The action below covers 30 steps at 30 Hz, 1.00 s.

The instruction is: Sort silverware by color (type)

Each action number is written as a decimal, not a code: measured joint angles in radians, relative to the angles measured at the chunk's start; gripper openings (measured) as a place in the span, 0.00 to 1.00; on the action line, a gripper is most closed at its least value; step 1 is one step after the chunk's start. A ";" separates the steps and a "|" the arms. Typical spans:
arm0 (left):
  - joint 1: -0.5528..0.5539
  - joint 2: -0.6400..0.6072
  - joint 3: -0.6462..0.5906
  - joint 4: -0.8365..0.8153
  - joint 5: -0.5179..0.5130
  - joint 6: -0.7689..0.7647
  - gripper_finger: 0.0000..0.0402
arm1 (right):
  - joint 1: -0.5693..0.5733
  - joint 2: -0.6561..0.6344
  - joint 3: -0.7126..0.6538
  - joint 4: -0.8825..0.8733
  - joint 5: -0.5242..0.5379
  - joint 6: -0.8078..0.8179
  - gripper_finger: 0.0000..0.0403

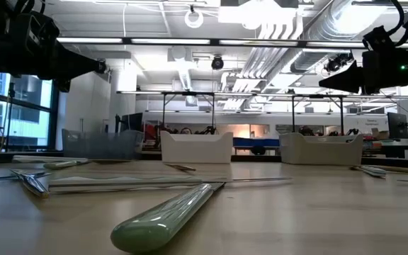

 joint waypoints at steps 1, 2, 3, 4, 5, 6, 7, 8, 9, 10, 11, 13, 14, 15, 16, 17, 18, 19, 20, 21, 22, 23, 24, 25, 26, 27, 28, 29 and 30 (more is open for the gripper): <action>0.000 0.000 0.000 0.000 0.000 0.000 0.00 | 0.000 0.000 0.000 0.000 0.000 0.000 0.00; 0.000 0.000 0.000 0.000 0.000 0.000 0.00 | 0.000 0.000 0.000 0.000 0.000 0.000 0.00; 0.000 0.000 0.000 0.000 0.000 0.000 0.00 | 0.000 0.000 0.000 0.000 0.000 0.000 0.00; 0.000 0.000 0.000 0.000 0.000 0.000 0.00 | 0.000 0.000 0.000 0.000 0.000 0.000 0.00; 0.000 0.000 0.000 0.000 0.000 0.000 0.00 | 0.000 0.000 0.000 0.000 0.000 0.000 0.00; 0.000 0.000 0.000 0.000 0.000 0.000 0.00 | 0.000 0.000 0.000 0.000 0.000 0.000 0.00; 0.000 0.000 0.000 0.000 0.000 0.000 0.00 | 0.000 0.000 0.000 0.000 0.000 0.000 0.00; 0.000 0.000 0.000 0.000 0.000 0.000 0.00 | 0.000 0.000 0.000 0.000 0.000 0.000 0.00; 0.000 0.000 0.000 0.000 0.000 0.000 0.00 | 0.000 0.000 0.000 0.000 0.000 0.000 0.00; 0.000 0.000 0.000 0.003 -0.001 0.008 0.00 | 0.000 0.000 0.000 0.000 0.000 0.001 0.00; 0.000 0.000 0.000 0.012 -0.007 0.027 0.00 | 0.000 0.000 0.000 0.003 0.000 0.004 0.00; 0.000 0.000 0.000 0.031 -0.026 0.067 0.00 | 0.000 0.000 0.000 0.016 0.000 0.005 0.00; 0.000 0.000 0.000 0.037 -0.028 0.079 0.00 | 0.000 0.000 0.000 0.025 0.000 0.000 0.00; 0.000 0.000 0.000 0.040 -0.029 0.086 0.00 | 0.000 0.000 0.000 0.036 0.000 -0.001 0.00; 0.000 0.000 0.000 0.041 -0.030 0.095 0.00 | 0.000 0.000 0.000 0.051 0.000 0.000 0.00; 0.000 0.000 0.000 0.040 -0.031 0.105 0.00 | 0.000 0.000 0.000 0.080 0.000 0.002 0.00; 0.000 0.000 0.000 0.037 -0.031 0.112 0.00 | 0.000 0.000 0.000 0.110 0.000 0.006 0.00; 0.000 0.000 0.000 0.036 -0.031 0.114 0.00 | 0.000 0.000 0.000 0.138 -0.001 0.018 0.00; 0.000 0.000 0.000 0.036 -0.030 0.114 0.00 | 0.000 0.000 0.000 0.166 -0.008 0.036 0.00; 0.000 0.000 0.000 0.036 -0.028 0.114 0.00 | 0.000 0.000 0.000 0.190 -0.028 0.056 0.00; 0.000 0.000 0.000 0.035 -0.021 0.114 0.00 | 0.000 0.000 0.000 0.207 -0.062 0.072 0.00; 0.000 0.000 0.000 0.035 -0.014 0.114 0.00 | 0.001 0.000 0.001 0.213 -0.114 0.089 0.00; 0.000 0.000 0.000 0.035 -0.009 0.114 0.00 | 0.005 0.004 0.003 0.206 -0.159 0.111 0.00; 0.000 0.000 0.000 0.036 -0.004 0.114 0.00 | 0.013 0.013 0.008 0.197 -0.190 0.134 0.00; 0.000 0.000 0.000 0.035 0.003 0.114 0.00 | 0.025 0.026 0.014 0.190 -0.201 0.154 0.00; 0.000 0.000 0.000 0.035 0.008 0.114 0.00 | 0.041 0.042 0.021 0.180 -0.200 0.165 0.00; 0.000 0.000 0.000 0.033 0.008 0.114 0.00 | 0.060 0.062 0.028 0.166 -0.191 0.172 0.00; 0.000 0.000 0.000 0.029 0.008 0.114 0.00 | 0.080 0.085 0.034 0.150 -0.176 0.183 0.00; 0.000 0.000 0.000 0.022 0.008 0.116 0.00 | 0.100 0.113 0.042 0.132 -0.160 0.189 0.00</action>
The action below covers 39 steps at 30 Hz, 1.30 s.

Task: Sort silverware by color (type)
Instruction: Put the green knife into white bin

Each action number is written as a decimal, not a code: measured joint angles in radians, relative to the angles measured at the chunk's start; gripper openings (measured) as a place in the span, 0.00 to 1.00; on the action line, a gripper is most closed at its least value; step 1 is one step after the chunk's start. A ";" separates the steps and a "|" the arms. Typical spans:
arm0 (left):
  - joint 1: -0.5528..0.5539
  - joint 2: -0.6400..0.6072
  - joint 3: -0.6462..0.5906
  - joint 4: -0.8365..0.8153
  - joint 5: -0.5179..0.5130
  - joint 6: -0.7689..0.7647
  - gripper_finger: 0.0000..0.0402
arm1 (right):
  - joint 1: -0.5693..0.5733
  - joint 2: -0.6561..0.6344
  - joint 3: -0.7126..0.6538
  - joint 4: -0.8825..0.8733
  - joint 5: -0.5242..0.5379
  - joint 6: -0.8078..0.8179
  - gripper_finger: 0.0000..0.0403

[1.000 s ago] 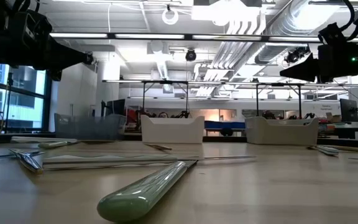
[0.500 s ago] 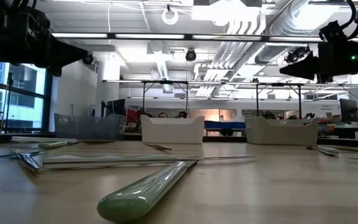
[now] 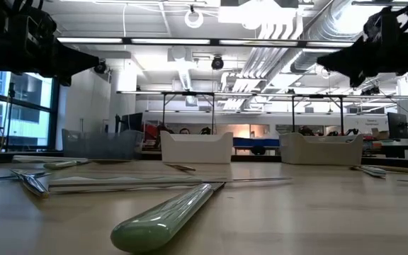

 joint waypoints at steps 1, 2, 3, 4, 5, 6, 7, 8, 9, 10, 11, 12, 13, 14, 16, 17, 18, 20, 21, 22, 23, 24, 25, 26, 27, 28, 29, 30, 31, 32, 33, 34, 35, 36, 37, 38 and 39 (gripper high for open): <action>0.000 0.000 0.000 -0.009 0.000 0.002 0.00 | 0.022 0.029 0.008 -0.014 0.020 0.009 0.00; 0.000 0.000 0.000 -0.021 0.001 0.001 0.00 | 0.047 0.060 0.018 -0.027 0.038 0.020 0.00; 0.000 0.001 0.000 -0.028 0.002 0.000 0.00 | 0.071 0.092 0.032 -0.034 0.061 0.029 0.00; 0.000 0.005 0.000 -0.026 0.008 -0.002 0.00 | 0.098 0.125 0.047 -0.042 0.083 0.038 0.00; -0.001 0.009 0.000 -0.025 0.013 -0.002 0.00 | 0.123 0.159 0.064 -0.057 0.108 0.050 0.00; -0.002 0.014 0.000 -0.026 0.016 -0.002 0.00 | 0.149 0.194 0.084 -0.079 0.133 0.062 0.00; -0.002 0.019 0.000 -0.028 0.017 -0.003 0.00 | 0.177 0.230 0.105 -0.103 0.156 0.079 0.00; -0.002 0.024 0.000 -0.027 0.018 -0.006 0.00 | 0.204 0.266 0.127 -0.128 0.177 0.099 0.00; -0.002 0.029 0.000 -0.027 0.017 -0.010 0.00 | 0.231 0.301 0.151 -0.156 0.195 0.122 0.00; -0.002 0.035 0.000 -0.027 0.018 -0.011 0.00 | 0.258 0.337 0.176 -0.185 0.206 0.151 0.00; -0.002 0.041 0.000 -0.027 0.018 -0.014 0.00 | 0.284 0.374 0.201 -0.215 0.217 0.183 0.00; -0.002 0.047 0.000 -0.027 0.018 -0.018 0.00 | 0.310 0.411 0.228 -0.251 0.228 0.219 0.00; -0.002 0.053 0.000 -0.027 0.018 -0.018 0.00 | 0.337 0.449 0.255 -0.289 0.237 0.258 0.00; -0.002 0.059 0.000 -0.025 0.018 -0.018 0.00 | 0.361 0.487 0.284 -0.337 0.242 0.300 0.00; -0.002 0.071 0.000 -0.027 0.018 -0.018 0.00 | 0.408 0.563 0.343 -0.432 0.246 0.394 0.00; -0.002 0.076 0.000 -0.026 0.018 -0.018 0.00 | 0.432 0.600 0.374 -0.480 0.245 0.445 0.00; -0.002 0.082 0.000 -0.026 0.018 -0.017 0.00 | 0.454 0.637 0.405 -0.528 0.239 0.496 0.00; -0.002 0.092 0.000 -0.026 0.018 -0.007 0.00 | 0.506 0.711 0.462 -0.614 0.221 0.597 0.00; -0.002 0.095 0.000 -0.026 0.018 -0.001 0.00 | 0.533 0.746 0.491 -0.655 0.213 0.648 0.00; -0.002 0.099 0.000 -0.025 0.017 0.007 0.00 | 0.561 0.779 0.519 -0.695 0.203 0.699 0.00; -0.002 0.102 0.000 -0.025 0.018 0.015 0.00 | 0.590 0.814 0.546 -0.730 0.192 0.751 0.00; -0.002 0.105 0.000 -0.025 0.018 0.022 0.00 | 0.621 0.846 0.572 -0.765 0.184 0.808 0.00; -0.002 0.106 0.000 -0.026 0.017 0.032 0.00 | 0.653 0.878 0.597 -0.795 0.170 0.867 0.00; -0.002 0.108 0.000 -0.025 0.017 0.041 0.00 | 0.688 0.910 0.620 -0.822 0.158 0.926 0.01; -0.002 0.109 0.000 -0.025 0.017 0.048 0.00 | 0.722 0.940 0.643 -0.841 0.142 0.983 0.01; -0.002 0.109 0.000 -0.025 0.017 0.054 0.00 | 0.757 0.969 0.665 -0.859 0.131 1.042 0.03; -0.002 0.109 0.000 -0.025 0.017 0.059 0.00 | 0.793 0.997 0.684 -0.873 0.118 1.101 0.05; -0.002 0.109 0.000 -0.025 0.017 0.061 0.00 | 0.830 1.027 0.703 -0.888 0.105 1.157 0.07; -0.002 0.109 0.000 -0.025 0.017 0.061 0.00 | 0.865 1.054 0.720 -0.899 0.090 1.213 0.10; -0.002 0.109 0.000 -0.025 0.017 0.061 0.00 | 0.900 1.081 0.739 -0.912 0.076 1.270 0.13; -0.002 0.109 0.000 -0.025 0.017 0.061 0.00 | 0.934 1.107 0.756 -0.921 0.059 1.322 0.16; -0.002 0.109 0.000 -0.025 0.017 0.061 0.00 | 0.964 1.131 0.773 -0.934 0.042 1.373 0.20; -0.002 0.109 0.000 -0.025 0.017 0.061 0.00 | 0.996 1.156 0.790 -0.946 0.026 1.424 0.23; -0.002 0.109 0.000 -0.025 0.017 0.061 0.00 | 1.024 1.181 0.804 -0.959 0.014 1.465 0.26; -0.002 0.109 0.000 -0.025 0.017 0.061 0.00 | 1.049 1.204 0.817 -0.971 0.008 1.502 0.29; -0.002 0.109 0.000 -0.025 0.017 0.061 0.00 | 1.073 1.227 0.827 -0.978 0.007 1.541 0.32; -0.002 0.109 0.000 -0.025 0.017 0.061 0.00 | 1.093 1.248 0.833 -0.979 0.001 1.578 0.35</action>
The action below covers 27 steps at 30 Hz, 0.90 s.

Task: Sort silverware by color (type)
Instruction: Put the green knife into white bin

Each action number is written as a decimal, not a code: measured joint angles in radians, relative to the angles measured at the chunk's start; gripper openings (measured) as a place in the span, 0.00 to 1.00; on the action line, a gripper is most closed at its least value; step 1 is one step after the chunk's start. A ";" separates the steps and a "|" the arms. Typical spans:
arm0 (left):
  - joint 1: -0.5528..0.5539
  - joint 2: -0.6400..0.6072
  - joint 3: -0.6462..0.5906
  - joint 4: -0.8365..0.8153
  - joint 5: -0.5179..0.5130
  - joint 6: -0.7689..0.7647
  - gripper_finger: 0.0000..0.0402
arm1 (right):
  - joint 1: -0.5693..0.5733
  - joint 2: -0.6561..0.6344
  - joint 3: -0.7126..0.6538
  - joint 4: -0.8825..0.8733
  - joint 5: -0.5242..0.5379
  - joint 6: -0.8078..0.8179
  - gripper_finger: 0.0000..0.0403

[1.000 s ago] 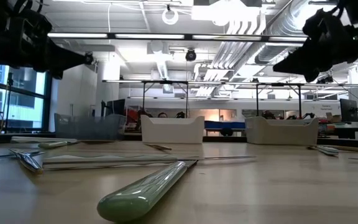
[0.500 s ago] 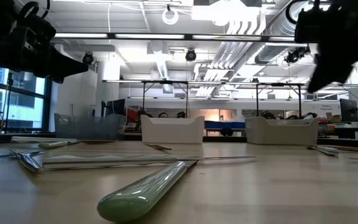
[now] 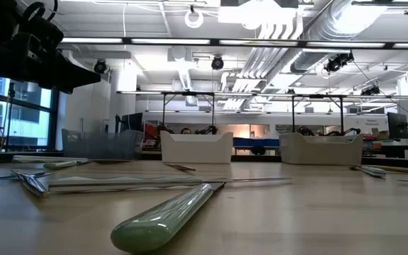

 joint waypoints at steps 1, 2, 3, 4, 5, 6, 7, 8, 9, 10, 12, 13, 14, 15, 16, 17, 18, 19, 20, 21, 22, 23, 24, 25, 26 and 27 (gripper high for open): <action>0.000 0.000 0.000 0.000 0.000 0.000 0.00 | 0.016 0.020 0.002 0.003 -0.016 0.033 0.37; 0.000 0.000 0.000 0.000 0.000 0.000 0.00 | 0.028 0.040 0.002 0.005 -0.038 0.060 0.39; 0.000 0.000 0.000 0.000 0.000 -0.002 0.00 | 0.037 0.060 0.002 0.004 -0.058 0.080 0.40; 0.000 0.000 0.000 0.000 0.000 -0.002 0.00 | 0.044 0.079 0.002 0.003 -0.072 0.096 0.42; 0.000 0.000 0.000 0.000 0.000 -0.001 0.00 | 0.047 0.095 0.002 0.004 -0.076 0.098 0.42; 0.000 0.000 0.000 0.000 0.000 -0.001 0.00 | 0.047 0.110 0.002 0.006 -0.078 0.098 0.43; 0.000 0.000 0.000 0.000 0.000 -0.002 0.00 | 0.045 0.124 0.002 0.010 -0.079 0.095 0.43; 0.000 0.000 0.000 0.000 0.000 -0.003 0.00 | 0.042 0.137 0.002 0.011 -0.079 0.093 0.43; 0.000 0.000 0.000 0.001 0.000 -0.003 0.00 | 0.038 0.148 0.002 0.009 -0.082 0.091 0.43; 0.000 0.000 0.000 0.001 0.000 -0.003 0.00 | 0.034 0.159 0.002 0.006 -0.082 0.085 0.42; 0.000 0.000 0.000 0.000 0.000 -0.003 0.00 | 0.028 0.179 0.002 0.003 -0.082 0.068 0.40; 0.000 0.000 0.000 0.001 0.000 -0.003 0.00 | 0.024 0.190 0.002 -0.002 -0.083 0.065 0.39; 0.000 0.000 0.000 0.000 0.000 -0.003 0.00 | 0.019 0.200 0.002 -0.006 -0.083 0.056 0.38; 0.000 0.000 0.000 0.000 0.000 -0.003 0.00 | 0.017 0.211 0.002 -0.005 -0.083 0.048 0.37; 0.000 0.000 0.000 0.000 0.000 -0.003 0.00 | 0.013 0.222 0.002 -0.004 -0.083 0.046 0.35; 0.000 0.000 0.000 0.000 0.000 -0.003 0.00 | 0.012 0.233 0.002 -0.003 -0.083 0.045 0.33; 0.000 0.000 0.000 0.000 0.000 -0.003 0.00 | 0.012 0.243 0.003 0.000 -0.084 0.044 0.32; 0.000 0.000 0.000 0.000 0.000 -0.003 0.00 | 0.012 0.252 0.005 0.003 -0.084 0.036 0.30; 0.000 0.000 0.000 0.000 0.000 -0.003 0.00 | 0.012 0.261 0.006 0.005 -0.085 0.027 0.29; 0.000 0.000 0.000 0.000 0.000 -0.003 0.00 | 0.012 0.269 0.007 0.007 -0.088 0.018 0.27; 0.000 0.000 0.000 0.000 0.000 -0.003 0.00 | 0.012 0.274 0.006 0.012 -0.090 0.009 0.26; 0.000 0.000 0.000 0.000 0.000 -0.003 0.00 | 0.011 0.277 0.006 0.016 -0.092 0.004 0.24; 0.000 0.000 0.000 0.000 0.000 -0.003 0.00 | 0.011 0.278 0.006 0.019 -0.092 0.003 0.23; 0.000 0.000 0.000 0.000 -0.001 -0.003 0.00 | 0.011 0.279 0.006 0.021 -0.092 0.003 0.21; 0.000 0.000 0.000 0.000 -0.001 -0.003 0.00 | 0.011 0.279 0.005 0.023 -0.092 0.004 0.20; 0.000 0.000 0.000 0.000 -0.004 -0.003 0.00 | 0.011 0.279 0.005 0.024 -0.093 0.003 0.18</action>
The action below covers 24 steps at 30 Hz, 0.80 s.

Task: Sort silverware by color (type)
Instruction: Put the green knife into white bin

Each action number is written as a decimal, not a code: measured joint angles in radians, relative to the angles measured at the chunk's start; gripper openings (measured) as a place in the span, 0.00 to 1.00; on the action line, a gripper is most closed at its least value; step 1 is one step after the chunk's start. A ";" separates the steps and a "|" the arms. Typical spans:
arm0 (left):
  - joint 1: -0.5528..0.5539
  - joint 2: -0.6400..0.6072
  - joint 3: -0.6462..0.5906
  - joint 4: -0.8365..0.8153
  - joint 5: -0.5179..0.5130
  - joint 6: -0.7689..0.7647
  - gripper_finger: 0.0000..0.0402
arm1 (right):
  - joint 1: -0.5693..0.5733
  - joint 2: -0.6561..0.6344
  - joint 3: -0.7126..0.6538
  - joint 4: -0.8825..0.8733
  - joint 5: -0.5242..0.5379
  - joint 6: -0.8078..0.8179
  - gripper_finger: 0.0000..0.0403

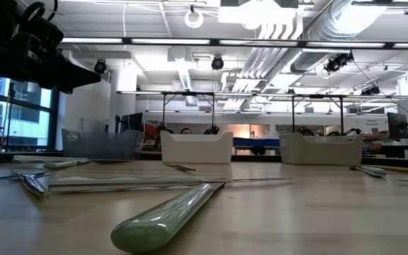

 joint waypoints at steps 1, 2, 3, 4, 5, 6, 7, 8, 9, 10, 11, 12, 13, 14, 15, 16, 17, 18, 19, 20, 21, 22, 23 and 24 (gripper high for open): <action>0.000 0.000 0.000 0.000 -0.005 0.000 0.00 | 0.000 0.000 0.000 0.001 0.000 -0.002 0.16; 0.000 0.000 0.000 0.001 -0.012 -0.001 0.00 | 0.000 0.000 0.000 0.002 0.000 -0.003 0.14; 0.000 0.000 0.000 0.001 -0.014 -0.002 0.00 | 0.000 0.000 0.000 0.002 0.001 -0.003 0.12; 0.000 0.000 0.000 0.001 -0.015 -0.008 0.00 | 0.000 0.000 0.000 0.002 0.003 -0.003 0.10; 0.000 0.000 0.000 0.002 -0.015 -0.010 0.00 | 0.000 0.000 0.000 0.002 0.007 -0.003 0.09; 0.000 0.000 0.000 0.002 -0.015 -0.018 0.00 | 0.001 0.001 0.000 0.002 0.010 -0.003 0.07; 0.000 0.000 0.000 0.002 -0.015 -0.026 0.00 | 0.001 0.001 0.000 0.002 0.010 -0.003 0.06; 0.000 0.000 0.000 0.002 -0.015 -0.037 0.00 | 0.001 0.001 0.000 0.003 0.011 -0.003 0.05; 0.000 0.000 0.000 0.002 -0.015 -0.049 0.00 | 0.001 0.001 0.000 0.004 0.011 -0.003 0.04; 0.000 0.000 0.000 0.002 -0.015 -0.056 0.00 | 0.001 -0.001 -0.001 0.005 0.010 -0.003 0.04; 0.000 0.000 0.000 0.002 -0.015 -0.064 0.00 | 0.001 -0.004 -0.002 0.006 0.009 -0.003 0.04; 0.000 0.000 0.000 0.002 -0.015 -0.069 0.00 | 0.001 -0.010 -0.002 0.009 0.008 -0.003 0.04; 0.000 0.000 0.000 0.002 -0.015 -0.069 0.00 | 0.001 -0.017 0.001 0.008 0.008 -0.003 0.04; 0.000 0.000 0.000 0.002 -0.015 -0.067 0.00 | 0.001 -0.025 0.009 -0.001 0.010 -0.008 0.04; 0.000 0.000 0.000 0.002 -0.015 -0.061 0.00 | -0.001 -0.030 0.016 -0.009 0.015 -0.011 0.04; 0.000 0.000 0.000 0.002 -0.015 -0.054 0.00 | -0.005 -0.037 0.023 -0.019 0.021 -0.015 0.04; 0.000 0.000 0.000 0.002 -0.015 -0.050 0.00 | -0.011 -0.046 0.043 -0.031 0.030 -0.019 0.04; 0.000 0.000 0.000 0.002 -0.015 -0.045 0.00 | -0.021 -0.058 0.061 -0.039 0.036 -0.025 0.04; 0.000 0.000 0.000 0.002 -0.015 -0.044 0.00 | -0.035 -0.064 0.080 -0.051 0.048 -0.042 0.04; 0.000 0.000 0.000 0.002 -0.015 -0.044 0.00 | -0.051 -0.065 0.098 -0.065 0.063 -0.066 0.04; 0.000 0.000 0.000 0.002 -0.015 -0.044 0.00 | -0.071 -0.064 0.114 -0.082 0.074 -0.096 0.04; 0.000 0.000 0.000 0.002 -0.015 -0.044 0.00 | -0.093 -0.064 0.132 -0.102 0.086 -0.132 0.04; 0.000 0.000 0.000 0.002 -0.015 -0.044 0.00 | -0.118 -0.064 0.154 -0.107 0.098 -0.169 0.04; 0.000 0.000 0.000 0.002 -0.015 -0.048 0.00 | -0.146 -0.064 0.175 -0.101 0.114 -0.210 0.04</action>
